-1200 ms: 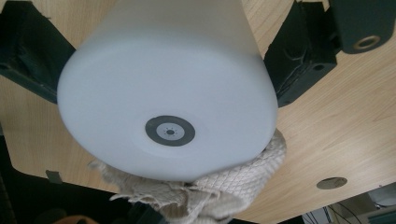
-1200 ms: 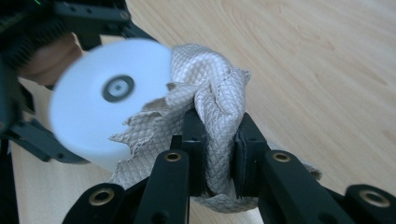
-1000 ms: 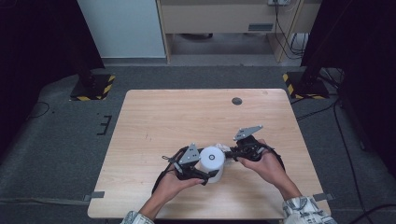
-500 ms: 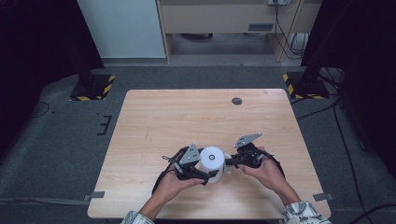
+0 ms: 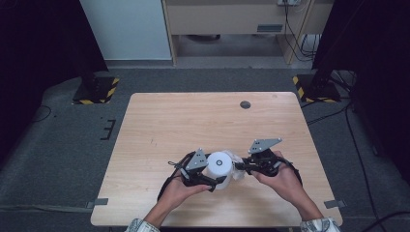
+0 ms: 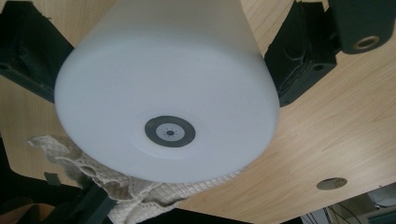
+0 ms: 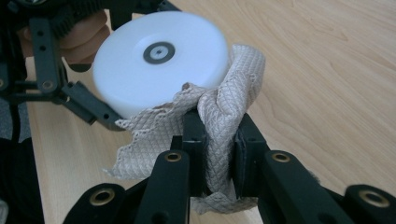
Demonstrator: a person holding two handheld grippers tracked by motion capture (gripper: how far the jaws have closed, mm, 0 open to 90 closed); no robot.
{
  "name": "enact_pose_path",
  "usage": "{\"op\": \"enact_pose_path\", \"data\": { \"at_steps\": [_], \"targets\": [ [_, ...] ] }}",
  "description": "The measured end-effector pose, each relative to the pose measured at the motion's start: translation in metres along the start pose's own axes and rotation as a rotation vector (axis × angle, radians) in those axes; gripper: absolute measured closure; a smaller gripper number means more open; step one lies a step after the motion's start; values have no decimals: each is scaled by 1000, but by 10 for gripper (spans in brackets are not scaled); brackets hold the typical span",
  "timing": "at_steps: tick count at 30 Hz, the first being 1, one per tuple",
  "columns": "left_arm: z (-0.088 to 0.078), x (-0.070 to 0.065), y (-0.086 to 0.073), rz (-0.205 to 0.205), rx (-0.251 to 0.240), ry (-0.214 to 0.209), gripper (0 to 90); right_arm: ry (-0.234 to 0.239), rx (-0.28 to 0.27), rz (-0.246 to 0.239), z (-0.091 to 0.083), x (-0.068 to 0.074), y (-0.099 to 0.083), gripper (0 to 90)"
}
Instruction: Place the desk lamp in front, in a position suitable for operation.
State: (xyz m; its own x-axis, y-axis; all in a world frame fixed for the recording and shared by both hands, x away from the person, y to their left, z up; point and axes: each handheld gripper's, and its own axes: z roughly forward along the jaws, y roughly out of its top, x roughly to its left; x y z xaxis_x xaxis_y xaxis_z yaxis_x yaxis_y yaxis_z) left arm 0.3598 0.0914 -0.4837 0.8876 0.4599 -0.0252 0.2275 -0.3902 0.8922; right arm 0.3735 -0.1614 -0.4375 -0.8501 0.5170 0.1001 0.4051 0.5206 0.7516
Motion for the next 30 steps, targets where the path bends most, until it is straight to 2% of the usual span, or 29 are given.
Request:
{"op": "enact_pose_path", "data": {
  "at_steps": [7,12,17,30],
  "targets": [
    [0,0,0,1,0,-1,79,4,-4,25,9,-12,5,783],
    [0,0,0,4,2,2,79,15,3,59,25,-20,2,785],
    [1,-1,0,6,3,2,79,25,-8,88,32,-24,-3,786],
    [1,0,0,7,3,1,79,37,-5,117,40,-24,-21,787]
  ]
}}
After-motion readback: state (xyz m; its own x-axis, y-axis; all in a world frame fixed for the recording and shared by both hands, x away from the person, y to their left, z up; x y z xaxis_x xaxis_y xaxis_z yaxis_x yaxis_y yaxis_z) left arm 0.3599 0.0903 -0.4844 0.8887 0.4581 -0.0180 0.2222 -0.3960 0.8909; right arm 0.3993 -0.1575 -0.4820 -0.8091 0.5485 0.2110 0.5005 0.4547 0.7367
